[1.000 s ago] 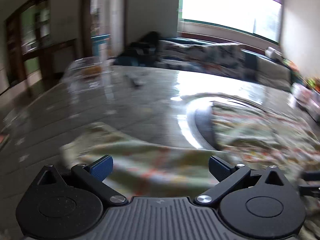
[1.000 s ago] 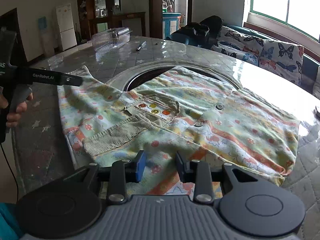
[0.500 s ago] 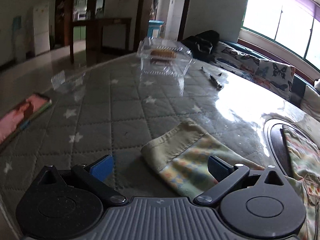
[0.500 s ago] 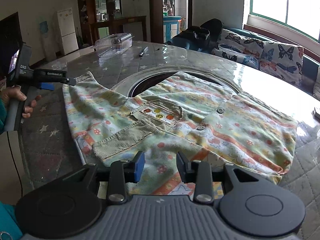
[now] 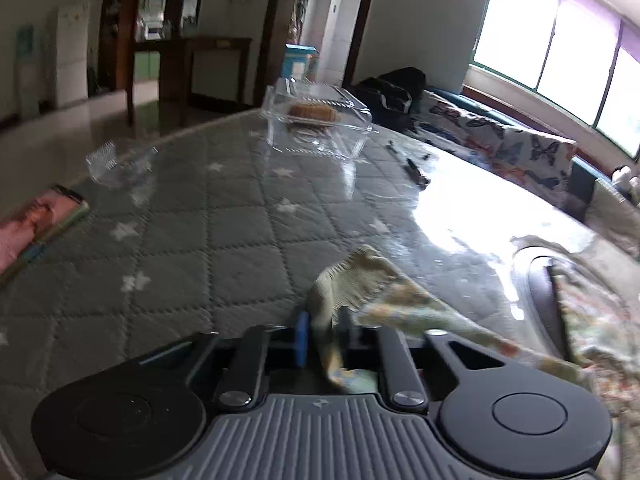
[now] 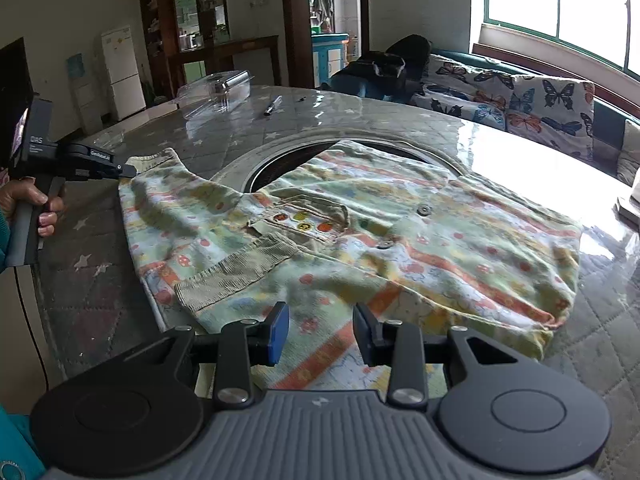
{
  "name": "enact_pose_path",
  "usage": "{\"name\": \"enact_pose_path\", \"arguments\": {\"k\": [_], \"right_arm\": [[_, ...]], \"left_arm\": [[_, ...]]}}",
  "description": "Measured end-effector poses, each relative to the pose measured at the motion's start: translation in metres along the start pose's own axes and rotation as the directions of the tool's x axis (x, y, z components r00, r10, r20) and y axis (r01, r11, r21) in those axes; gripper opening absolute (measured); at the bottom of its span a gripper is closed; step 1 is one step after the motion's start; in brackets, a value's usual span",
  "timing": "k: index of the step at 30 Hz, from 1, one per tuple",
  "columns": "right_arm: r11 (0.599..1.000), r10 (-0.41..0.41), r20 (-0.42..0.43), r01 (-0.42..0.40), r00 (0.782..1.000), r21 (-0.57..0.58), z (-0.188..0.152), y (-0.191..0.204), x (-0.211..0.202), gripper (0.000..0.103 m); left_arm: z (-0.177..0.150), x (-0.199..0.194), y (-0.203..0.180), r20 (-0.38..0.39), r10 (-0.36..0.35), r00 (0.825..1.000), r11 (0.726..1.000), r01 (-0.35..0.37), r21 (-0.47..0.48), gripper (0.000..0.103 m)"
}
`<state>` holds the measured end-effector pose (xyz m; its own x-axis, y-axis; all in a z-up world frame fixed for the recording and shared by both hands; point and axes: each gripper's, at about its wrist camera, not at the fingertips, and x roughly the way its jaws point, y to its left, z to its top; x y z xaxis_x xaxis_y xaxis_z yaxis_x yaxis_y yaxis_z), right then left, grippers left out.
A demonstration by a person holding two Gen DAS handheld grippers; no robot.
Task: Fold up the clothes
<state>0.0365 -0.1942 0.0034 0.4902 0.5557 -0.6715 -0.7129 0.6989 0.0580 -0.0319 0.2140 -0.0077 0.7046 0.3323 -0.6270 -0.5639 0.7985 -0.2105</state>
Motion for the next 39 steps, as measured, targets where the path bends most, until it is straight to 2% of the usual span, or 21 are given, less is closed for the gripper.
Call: {"name": "enact_pose_path", "arguments": {"k": [3, 5, 8, 10, 13, 15, 19, 24, 27, 30, 32, 34, 37, 39], "right_arm": [[1.000, -0.012, 0.009, 0.012, 1.000, 0.016, -0.002, -0.004, -0.005, 0.035], [1.000, -0.019, 0.016, 0.018, 1.000, 0.025, -0.004, -0.007, -0.008, 0.035], [0.999, -0.030, 0.029, 0.029, 0.999, 0.038, -0.006, -0.010, -0.015, 0.035], [0.998, -0.039, 0.040, 0.037, 0.998, 0.051, -0.008, -0.015, -0.018, 0.035], [0.996, -0.057, 0.057, 0.053, 0.997, 0.072, -0.012, -0.022, -0.026, 0.035], [0.994, -0.070, 0.066, 0.064, 0.995, 0.087, -0.015, -0.027, -0.031, 0.035], [0.989, -0.096, 0.079, 0.086, 0.992, 0.117, -0.022, -0.037, -0.041, 0.035], [0.980, -0.131, 0.085, 0.117, 0.988, 0.160, -0.033, -0.050, -0.052, 0.035], [0.972, -0.154, 0.086, 0.135, 0.984, 0.194, -0.040, -0.060, -0.058, 0.035], [0.964, -0.175, 0.083, 0.153, 0.981, 0.219, -0.046, -0.067, -0.062, 0.035], [0.959, -0.187, 0.083, 0.164, 0.979, 0.233, -0.049, -0.071, -0.065, 0.035], [0.954, -0.198, 0.084, 0.172, 0.977, 0.245, -0.050, -0.073, -0.067, 0.035], [0.949, -0.214, 0.088, 0.185, 0.973, 0.256, -0.050, -0.077, -0.071, 0.035], [0.945, -0.222, 0.093, 0.190, 0.971, 0.265, -0.049, -0.079, -0.073, 0.035]], "left_arm": [[0.003, -0.012, -0.008, 0.018, -0.071, 0.997, 0.997, 0.072, -0.024, 0.010], [0.006, -0.022, -0.017, 0.020, -0.151, 0.988, 0.988, 0.152, -0.033, 0.009], [0.012, -0.041, -0.041, 0.026, -0.271, 0.962, 0.962, 0.271, -0.008, 0.009], [0.015, -0.054, -0.059, 0.021, -0.357, 0.934, 0.934, 0.356, 0.010, 0.009], [0.015, -0.068, -0.089, -0.002, -0.474, 0.880, 0.880, 0.474, 0.025, 0.008], [0.015, -0.076, -0.108, -0.022, -0.545, 0.838, 0.837, 0.546, 0.033, 0.008], [0.012, -0.092, -0.150, -0.070, -0.675, 0.735, 0.734, 0.678, 0.044, 0.008], [-0.004, -0.105, -0.199, -0.156, -0.773, 0.615, 0.614, 0.787, 0.057, 0.008], [-0.020, -0.110, -0.221, -0.226, -0.799, 0.557, 0.557, 0.828, 0.073, 0.008], [-0.039, -0.109, -0.234, -0.292, -0.799, 0.526, 0.526, 0.846, 0.083, 0.009], [-0.049, -0.104, -0.241, -0.324, -0.787, 0.525, 0.522, 0.847, 0.102, 0.009], [-0.061, -0.099, -0.245, -0.366, -0.771, 0.521, 0.522, 0.846, 0.107, 0.016], [-0.071, -0.088, -0.246, -0.413, -0.751, 0.515, 0.521, 0.846, 0.108, 0.017], [-0.073, -0.083, -0.242, -0.428, -0.739, 0.520, 0.527, 0.842, 0.112, 0.017]]}}
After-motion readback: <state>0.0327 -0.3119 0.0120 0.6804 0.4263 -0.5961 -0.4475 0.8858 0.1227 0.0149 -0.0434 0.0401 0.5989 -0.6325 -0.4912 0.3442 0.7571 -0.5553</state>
